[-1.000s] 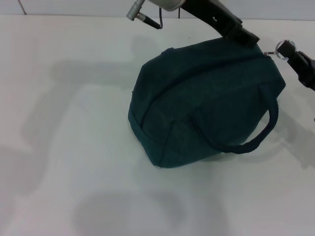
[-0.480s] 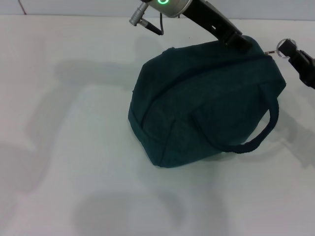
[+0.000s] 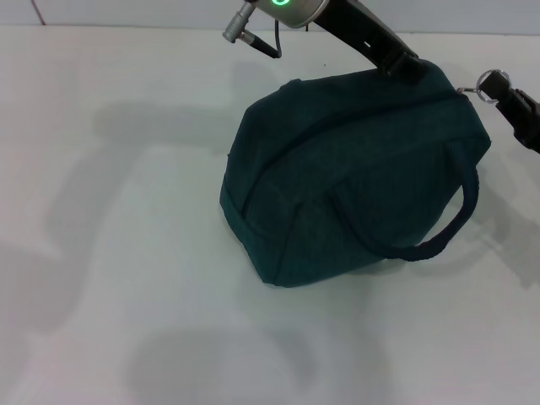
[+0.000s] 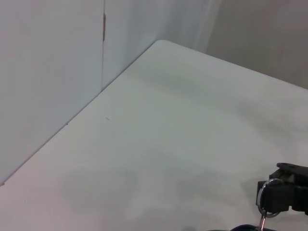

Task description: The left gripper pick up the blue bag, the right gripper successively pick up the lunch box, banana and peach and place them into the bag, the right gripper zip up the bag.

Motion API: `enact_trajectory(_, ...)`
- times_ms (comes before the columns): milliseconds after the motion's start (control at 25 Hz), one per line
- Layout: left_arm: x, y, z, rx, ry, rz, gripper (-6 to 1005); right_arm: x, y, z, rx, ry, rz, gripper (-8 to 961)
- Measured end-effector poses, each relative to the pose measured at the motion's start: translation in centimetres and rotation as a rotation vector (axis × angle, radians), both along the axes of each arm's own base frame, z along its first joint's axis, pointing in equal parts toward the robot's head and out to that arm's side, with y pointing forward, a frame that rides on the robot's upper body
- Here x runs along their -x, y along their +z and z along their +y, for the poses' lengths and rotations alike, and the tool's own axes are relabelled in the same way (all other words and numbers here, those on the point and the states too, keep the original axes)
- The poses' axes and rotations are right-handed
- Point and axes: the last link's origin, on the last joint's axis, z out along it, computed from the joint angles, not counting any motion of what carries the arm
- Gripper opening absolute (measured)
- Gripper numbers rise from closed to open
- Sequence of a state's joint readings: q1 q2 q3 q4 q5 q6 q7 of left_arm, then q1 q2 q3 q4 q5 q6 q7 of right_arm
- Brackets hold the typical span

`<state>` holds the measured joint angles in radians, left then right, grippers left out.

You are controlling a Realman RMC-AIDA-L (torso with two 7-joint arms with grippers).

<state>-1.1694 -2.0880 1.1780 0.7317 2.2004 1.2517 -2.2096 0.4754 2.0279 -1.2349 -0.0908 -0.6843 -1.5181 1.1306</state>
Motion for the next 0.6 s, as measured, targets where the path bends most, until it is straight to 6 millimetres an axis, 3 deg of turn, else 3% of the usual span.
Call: enact_trajectory(600,0.67,-0.17,-0.21,0.008,-0.008,0.012,166,-0.97,-0.03,0.46,-0.015,-0.069,-0.024,82)
